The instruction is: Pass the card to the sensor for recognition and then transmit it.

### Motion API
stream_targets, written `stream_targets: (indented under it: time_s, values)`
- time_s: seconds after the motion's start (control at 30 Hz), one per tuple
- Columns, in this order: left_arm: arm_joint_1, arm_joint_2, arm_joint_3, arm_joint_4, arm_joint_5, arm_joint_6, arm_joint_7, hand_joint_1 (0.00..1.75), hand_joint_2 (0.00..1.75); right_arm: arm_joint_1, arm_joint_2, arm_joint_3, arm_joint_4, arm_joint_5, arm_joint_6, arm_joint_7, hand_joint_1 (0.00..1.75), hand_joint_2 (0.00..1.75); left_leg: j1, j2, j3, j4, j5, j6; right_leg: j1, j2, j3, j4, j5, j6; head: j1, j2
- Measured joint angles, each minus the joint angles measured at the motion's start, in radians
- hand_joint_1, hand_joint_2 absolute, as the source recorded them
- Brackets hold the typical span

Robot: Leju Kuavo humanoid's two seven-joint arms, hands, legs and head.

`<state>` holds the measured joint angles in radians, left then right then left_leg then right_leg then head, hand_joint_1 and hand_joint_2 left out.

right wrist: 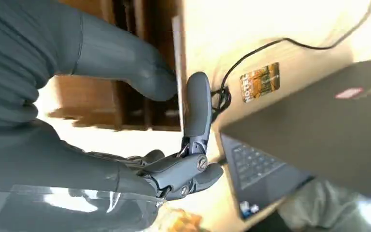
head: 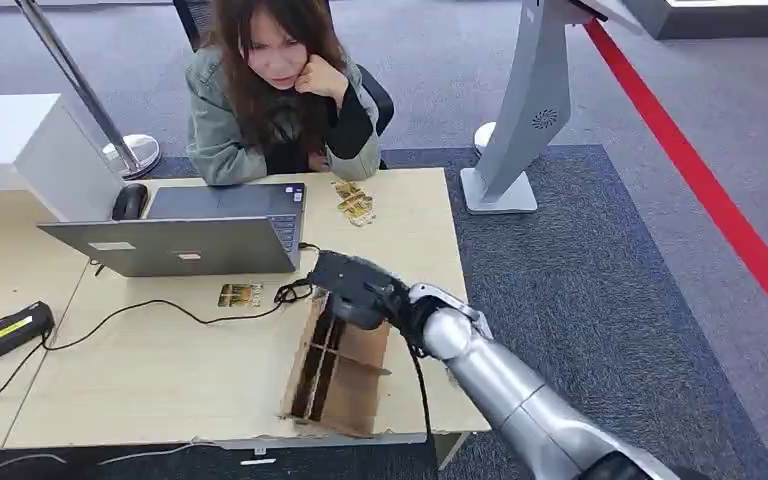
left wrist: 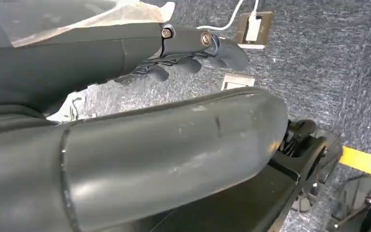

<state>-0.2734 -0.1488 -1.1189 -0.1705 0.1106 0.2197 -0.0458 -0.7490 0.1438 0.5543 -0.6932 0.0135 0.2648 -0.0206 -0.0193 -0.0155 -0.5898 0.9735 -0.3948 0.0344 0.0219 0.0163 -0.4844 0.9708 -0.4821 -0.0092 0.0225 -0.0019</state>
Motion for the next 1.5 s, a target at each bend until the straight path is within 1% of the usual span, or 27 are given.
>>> stream_targets:
  time_s: [0.1,0.2,0.47,0.6,0.63,0.67,0.83,0.9,0.97,1.03,1.13,1.27,1.4,1.5]
  values:
    - [-0.001,0.0,0.0,0.0,-0.005,-0.002,0.0,0.0,0.0,-0.011,0.0,-0.002,0.036,-0.071,-0.026,-0.002,1.75,1.75,0.0,0.0,0.0,0.0,0.0,0.0,0.0,0.0,0.0,0.0,0.0,0.0,0.0,0.0]
    - [-0.001,0.0,0.0,0.0,-0.005,-0.003,0.0,0.0,0.0,-0.02,0.002,-0.003,0.06,-0.132,-0.03,-0.005,1.75,1.75,0.0,0.0,0.0,0.0,0.0,0.0,0.0,0.0,0.0,0.0,0.0,0.0,0.0,0.0]
    - [-0.004,0.001,0.0,0.0,-0.016,-0.006,0.0,0.0,0.0,-0.041,0.014,-0.016,0.123,-0.344,0.011,-0.019,1.75,1.75,0.0,0.0,0.0,0.0,0.0,0.0,0.0,0.0,0.0,0.0,0.0,0.0,0.0,0.0]
    - [-0.006,0.002,0.0,0.0,-0.021,-0.003,0.0,0.0,0.0,-0.057,0.026,-0.021,0.146,-0.387,0.011,-0.027,1.75,1.75,0.0,0.0,0.0,0.0,0.0,0.0,0.0,0.0,0.0,0.0,0.0,0.0,0.0,0.0]
    - [-0.007,0.002,0.001,0.0,-0.021,-0.002,0.0,0.0,0.0,-0.061,0.028,-0.02,0.15,-0.386,0.0,-0.034,1.75,1.75,0.0,0.0,0.0,0.0,0.0,0.0,0.0,0.0,0.0,0.0,0.0,0.0,0.0,0.0]
    - [-0.007,0.002,0.001,0.0,-0.021,0.001,0.0,0.0,0.0,-0.065,0.031,-0.018,0.153,-0.377,-0.015,-0.04,1.75,1.75,0.0,0.0,0.0,0.0,0.0,0.0,0.0,0.0,0.0,0.0,0.0,0.0,0.0,0.0]
    - [-0.01,0.002,0.001,0.0,-0.021,0.022,0.0,0.0,0.0,-0.095,0.038,0.01,0.161,-0.243,-0.152,-0.099,1.75,1.75,0.0,0.0,0.0,0.0,0.0,0.0,0.0,0.0,0.0,0.0,0.0,0.0,0.0,0.0]
    - [-0.014,0.002,0.002,0.0,-0.021,0.024,0.0,0.0,0.0,-0.108,0.04,0.033,0.161,-0.151,-0.227,-0.113,1.75,1.75,0.0,0.0,0.0,0.0,0.0,0.0,0.0,0.0,0.0,0.0,0.0,0.0,0.0,0.0]
    - [-0.018,0.001,0.002,0.0,-0.02,0.026,0.0,0.0,0.0,-0.118,0.044,0.052,0.16,-0.078,-0.28,-0.116,1.75,1.75,0.0,0.0,0.0,0.0,0.0,0.0,0.0,0.0,0.0,0.0,0.0,0.0,0.0,0.0]
    - [-0.019,0.0,0.002,0.0,-0.019,0.027,0.0,0.0,0.0,-0.125,0.046,0.07,0.153,-0.029,-0.311,-0.117,1.75,1.75,0.0,0.0,0.0,0.0,0.0,0.0,0.0,0.0,0.0,0.0,0.0,0.0,0.0,0.0]
    - [-0.018,-0.001,0.002,0.0,-0.024,0.028,0.0,0.0,0.0,-0.139,0.046,0.092,0.131,0.009,-0.331,-0.127,1.75,1.75,0.0,0.0,0.0,0.0,0.0,0.0,0.0,0.0,0.0,0.0,0.0,0.0,0.0,0.0]
    - [-0.019,-0.004,0.002,0.0,-0.04,0.021,0.0,0.0,0.0,-0.186,0.046,0.102,0.098,0.058,-0.367,-0.133,1.75,1.75,0.0,0.0,0.0,0.0,0.001,0.0,0.0,0.0,0.0,0.0,0.0,0.0,0.0,0.0]
    - [-0.02,-0.006,0.002,0.0,-0.053,0.007,0.0,0.0,0.0,-0.242,0.065,0.108,0.087,0.162,-0.469,-0.133,1.75,1.75,0.0,0.001,0.0,0.0,0.001,0.0,0.0,0.001,0.0,0.001,0.0,0.0,0.0,0.0]
    - [-0.021,-0.007,0.002,0.0,-0.061,-0.006,0.0,0.0,0.0,-0.269,0.084,0.108,0.09,0.212,-0.52,-0.133,1.75,1.75,0.0,0.0,0.0,0.0,0.001,0.0,0.0,0.0,0.0,0.001,0.0,0.0,0.0,0.0]
